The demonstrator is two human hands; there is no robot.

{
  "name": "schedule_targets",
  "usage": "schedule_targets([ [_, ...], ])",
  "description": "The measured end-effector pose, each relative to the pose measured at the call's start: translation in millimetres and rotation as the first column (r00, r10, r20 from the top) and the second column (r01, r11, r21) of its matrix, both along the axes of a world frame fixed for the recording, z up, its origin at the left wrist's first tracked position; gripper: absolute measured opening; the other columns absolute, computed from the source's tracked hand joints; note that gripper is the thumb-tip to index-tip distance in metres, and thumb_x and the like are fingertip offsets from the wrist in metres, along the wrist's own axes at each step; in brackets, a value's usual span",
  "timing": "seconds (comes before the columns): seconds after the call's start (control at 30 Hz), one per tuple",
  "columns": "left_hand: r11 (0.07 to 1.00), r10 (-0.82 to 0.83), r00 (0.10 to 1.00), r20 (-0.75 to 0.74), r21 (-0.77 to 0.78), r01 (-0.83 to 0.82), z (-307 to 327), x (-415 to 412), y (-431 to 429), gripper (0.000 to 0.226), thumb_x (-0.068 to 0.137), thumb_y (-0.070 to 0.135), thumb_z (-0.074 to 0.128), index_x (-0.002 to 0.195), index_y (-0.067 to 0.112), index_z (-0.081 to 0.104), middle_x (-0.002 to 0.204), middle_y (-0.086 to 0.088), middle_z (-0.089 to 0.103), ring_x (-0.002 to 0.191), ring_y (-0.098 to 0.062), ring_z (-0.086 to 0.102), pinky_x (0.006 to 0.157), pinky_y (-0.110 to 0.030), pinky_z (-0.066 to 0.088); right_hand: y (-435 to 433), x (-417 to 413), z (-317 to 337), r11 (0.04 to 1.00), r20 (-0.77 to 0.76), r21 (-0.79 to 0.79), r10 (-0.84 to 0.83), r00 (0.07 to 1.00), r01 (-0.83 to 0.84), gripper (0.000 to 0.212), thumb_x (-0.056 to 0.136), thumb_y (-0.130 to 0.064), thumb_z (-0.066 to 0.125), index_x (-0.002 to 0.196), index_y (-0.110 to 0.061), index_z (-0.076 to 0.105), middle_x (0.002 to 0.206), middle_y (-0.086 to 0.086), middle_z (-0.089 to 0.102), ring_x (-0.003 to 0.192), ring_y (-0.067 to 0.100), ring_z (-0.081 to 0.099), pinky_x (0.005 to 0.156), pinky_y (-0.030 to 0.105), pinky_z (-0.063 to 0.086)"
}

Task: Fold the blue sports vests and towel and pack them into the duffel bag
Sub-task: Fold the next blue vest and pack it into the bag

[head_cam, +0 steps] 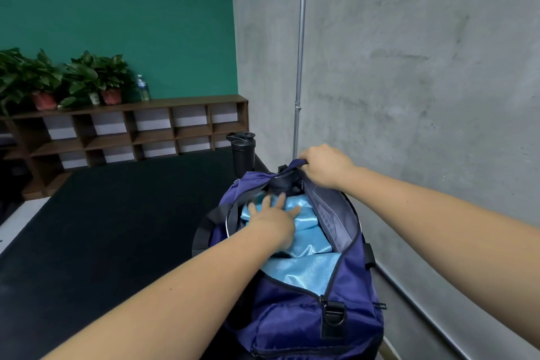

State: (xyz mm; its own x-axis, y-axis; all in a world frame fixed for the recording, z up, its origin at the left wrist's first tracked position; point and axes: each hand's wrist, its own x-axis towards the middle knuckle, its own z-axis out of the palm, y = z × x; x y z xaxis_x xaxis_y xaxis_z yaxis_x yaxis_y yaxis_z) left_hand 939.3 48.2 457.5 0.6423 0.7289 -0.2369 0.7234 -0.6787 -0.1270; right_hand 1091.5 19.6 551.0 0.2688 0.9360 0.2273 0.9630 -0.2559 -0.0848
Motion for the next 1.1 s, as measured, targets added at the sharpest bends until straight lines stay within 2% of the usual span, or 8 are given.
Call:
schedule_targets([
  [0.17, 0.997, 0.071, 0.996, 0.060, -0.040, -0.068, -4, 0, 14, 0.084, 0.106, 0.017, 0.045, 0.169, 0.045, -0.004, 0.179, -0.002, -0.003, 0.161, -0.038, 0.016, 0.127, -0.062, 0.014, -4, -1, 1, 1.000, -0.010, 0.004, 0.019, 1.000, -0.019, 0.015, 0.101, -0.025, 0.056, 0.091, -0.027, 0.066, 0.092, 0.008, 0.062, 0.088, 0.038, 0.062, 0.069, 0.036, 0.048],
  [0.33, 0.984, 0.082, 0.991, 0.110, -0.166, -0.063, -9, 0, 19, 0.061, 0.112, 0.045, 0.021, 0.166, 0.051, -0.007, 0.179, 0.000, -0.007, 0.162, -0.040, 0.010, 0.127, -0.065, 0.007, -5, -2, -3, 1.000, -0.011, -0.011, -0.005, 1.000, 0.005, 0.015, 0.101, -0.024, 0.056, 0.091, -0.023, 0.067, 0.094, 0.009, 0.066, 0.085, 0.037, 0.062, 0.067, 0.036, 0.047],
  [0.5, 0.992, 0.020, 0.994, 0.106, -0.124, -0.007, -5, 6, -3, 0.063, 0.111, 0.046, 0.021, 0.168, 0.044, -0.004, 0.179, -0.003, -0.007, 0.163, -0.043, -0.005, 0.123, -0.074, -0.001, -4, 0, -2, 0.999, -0.051, 0.003, -0.033, 0.998, 0.034, 0.018, 0.102, -0.029, 0.057, 0.087, -0.019, 0.059, 0.089, 0.008, 0.060, 0.086, 0.036, 0.060, 0.064, 0.036, 0.043],
  [0.6, 0.981, -0.006, 0.996, 0.084, -0.193, 0.022, -8, 6, -12, 0.061, 0.111, 0.051, 0.015, 0.169, 0.044, -0.002, 0.179, -0.002, -0.007, 0.163, -0.040, -0.013, 0.123, -0.074, -0.009, -5, 2, -5, 0.999, -0.110, 0.005, -0.036, 0.993, 0.036, 0.014, 0.099, -0.033, 0.062, 0.105, -0.020, 0.061, 0.104, 0.008, 0.068, 0.098, 0.035, 0.063, 0.078, 0.040, 0.052],
  [0.67, 0.974, 0.000, 0.995, 0.103, -0.225, 0.023, -7, 0, -10, 0.061, 0.111, 0.050, 0.015, 0.169, 0.043, 0.000, 0.179, -0.002, -0.007, 0.164, -0.038, -0.012, 0.124, -0.072, -0.008, -8, 0, -7, 0.999, -0.072, 0.000, -0.033, 0.997, 0.034, 0.030, 0.097, -0.033, 0.063, 0.124, -0.021, 0.059, 0.122, 0.007, 0.066, 0.113, 0.033, 0.061, 0.096, 0.043, 0.048],
  [0.83, 0.964, 0.018, 0.936, 0.351, -0.256, 0.078, 31, -36, -18, 0.052, 0.116, 0.029, 0.025, 0.166, 0.016, 0.033, 0.177, -0.009, 0.020, 0.162, -0.035, 0.017, 0.130, -0.048, 0.018, -14, -23, -11, 0.991, -0.052, 0.118, 0.072, 0.996, -0.065, 0.045, 0.096, -0.029, 0.062, 0.140, -0.025, 0.055, 0.139, 0.005, 0.054, 0.135, 0.031, 0.046, 0.105, 0.043, 0.032],
  [0.97, 0.995, -0.044, 0.806, 0.590, -0.050, 0.091, 44, -97, -16, 0.047, 0.107, 0.038, 0.045, 0.152, 0.032, 0.056, 0.146, -0.001, 0.064, 0.136, -0.023, 0.056, 0.110, -0.035, 0.046, -12, -62, -15, 0.963, -0.097, 0.184, 0.216, 0.972, -0.196, 0.034, 0.096, -0.026, 0.064, 0.130, -0.026, 0.061, 0.130, 0.001, 0.059, 0.127, 0.028, 0.050, 0.104, 0.042, 0.035],
  [1.1, 0.999, -0.028, 0.733, 0.680, 0.001, 0.037, 46, -182, -15, 0.031, 0.103, 0.031, 0.058, 0.131, 0.030, 0.070, 0.114, 0.010, 0.070, 0.110, -0.013, 0.064, 0.095, -0.029, 0.047, -9, -120, -23, 0.921, -0.154, 0.213, 0.362, 0.919, -0.327, 0.030, 0.095, -0.025, 0.064, 0.125, -0.027, 0.063, 0.121, -0.006, 0.060, 0.122, 0.024, 0.053, 0.106, 0.046, 0.041],
])
